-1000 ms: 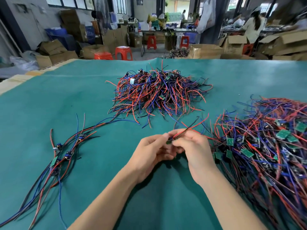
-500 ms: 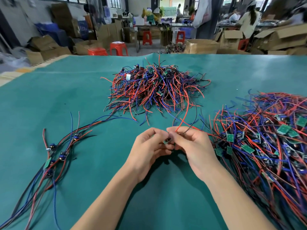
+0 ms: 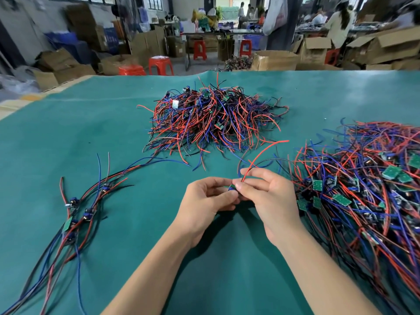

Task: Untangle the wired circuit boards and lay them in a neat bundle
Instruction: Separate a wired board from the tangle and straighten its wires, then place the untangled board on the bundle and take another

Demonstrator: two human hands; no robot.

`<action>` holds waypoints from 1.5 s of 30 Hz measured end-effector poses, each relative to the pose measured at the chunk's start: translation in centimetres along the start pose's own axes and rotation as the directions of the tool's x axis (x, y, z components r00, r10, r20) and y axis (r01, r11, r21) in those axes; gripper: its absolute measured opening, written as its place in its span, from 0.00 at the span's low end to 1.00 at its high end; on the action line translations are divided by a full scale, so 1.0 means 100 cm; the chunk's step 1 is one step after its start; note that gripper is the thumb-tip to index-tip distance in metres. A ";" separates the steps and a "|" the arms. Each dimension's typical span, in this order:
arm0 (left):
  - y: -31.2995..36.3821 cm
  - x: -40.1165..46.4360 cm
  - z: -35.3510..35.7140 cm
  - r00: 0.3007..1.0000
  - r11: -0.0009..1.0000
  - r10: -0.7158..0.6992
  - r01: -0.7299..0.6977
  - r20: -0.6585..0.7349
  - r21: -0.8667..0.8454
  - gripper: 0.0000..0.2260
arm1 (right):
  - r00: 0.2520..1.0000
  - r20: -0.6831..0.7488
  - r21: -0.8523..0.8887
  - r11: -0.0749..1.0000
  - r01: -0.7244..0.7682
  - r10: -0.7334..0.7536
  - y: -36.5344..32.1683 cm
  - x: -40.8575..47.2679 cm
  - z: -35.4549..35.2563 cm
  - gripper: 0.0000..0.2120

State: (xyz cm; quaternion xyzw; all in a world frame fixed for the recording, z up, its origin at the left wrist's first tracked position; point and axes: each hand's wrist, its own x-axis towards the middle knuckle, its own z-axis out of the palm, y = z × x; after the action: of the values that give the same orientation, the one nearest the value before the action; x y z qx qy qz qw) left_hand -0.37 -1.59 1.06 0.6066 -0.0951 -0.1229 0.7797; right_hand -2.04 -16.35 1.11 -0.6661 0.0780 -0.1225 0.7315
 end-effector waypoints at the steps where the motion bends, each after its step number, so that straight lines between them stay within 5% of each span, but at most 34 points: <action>1: 0.001 0.000 0.000 1.000 1.000 -0.010 0.010 0.008 -0.008 0.08 | 1.000 -0.008 -0.037 0.999 0.019 -0.020 0.000 0.000 0.000 0.10; 13: 0.005 -0.005 0.004 0.981 0.984 -0.033 -0.002 0.194 0.176 0.06 | 0.887 -0.314 -0.353 0.909 0.221 -0.338 -0.007 0.010 -0.026 0.03; 21: 0.008 -0.008 0.007 0.964 0.969 -0.026 -0.041 0.266 0.243 0.05 | 0.785 -0.525 -0.165 0.944 0.287 -0.330 -0.026 0.012 -0.055 0.11; 30: 0.003 -0.007 0.011 0.978 0.939 -0.018 -0.055 0.209 0.340 0.08 | 0.705 -0.542 -0.164 0.881 0.444 -0.456 -0.072 -0.004 -0.071 0.07; 34: 0.001 -0.005 0.013 0.989 0.949 -0.020 -0.027 0.144 0.315 0.08 | 0.757 -0.436 -0.527 0.820 0.223 -0.486 -0.099 0.014 -0.107 0.08; 37: 0.001 -0.004 0.013 0.990 0.953 -0.027 -0.016 0.139 0.304 0.08 | 0.820 -0.295 -0.843 0.537 0.017 -0.490 -0.118 0.035 -0.104 0.16; 42: 0.001 -0.003 0.012 0.992 0.956 -0.024 -0.014 0.123 0.295 0.08 | 0.955 0.214 -0.902 0.333 0.273 -0.205 -0.106 0.072 -0.011 0.09; 45: -0.001 -0.002 0.010 0.995 0.959 -0.019 -0.010 0.098 0.284 0.07 | 0.947 0.313 -0.866 0.430 0.256 0.066 -0.076 0.103 0.038 0.21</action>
State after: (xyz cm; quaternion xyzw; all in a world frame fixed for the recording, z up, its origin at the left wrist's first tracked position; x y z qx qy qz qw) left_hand -0.85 -2.47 1.22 0.7056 -0.1492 -0.1400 0.6784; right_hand 8.33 -16.28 9.58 -0.9655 -0.0193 -0.0011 0.2596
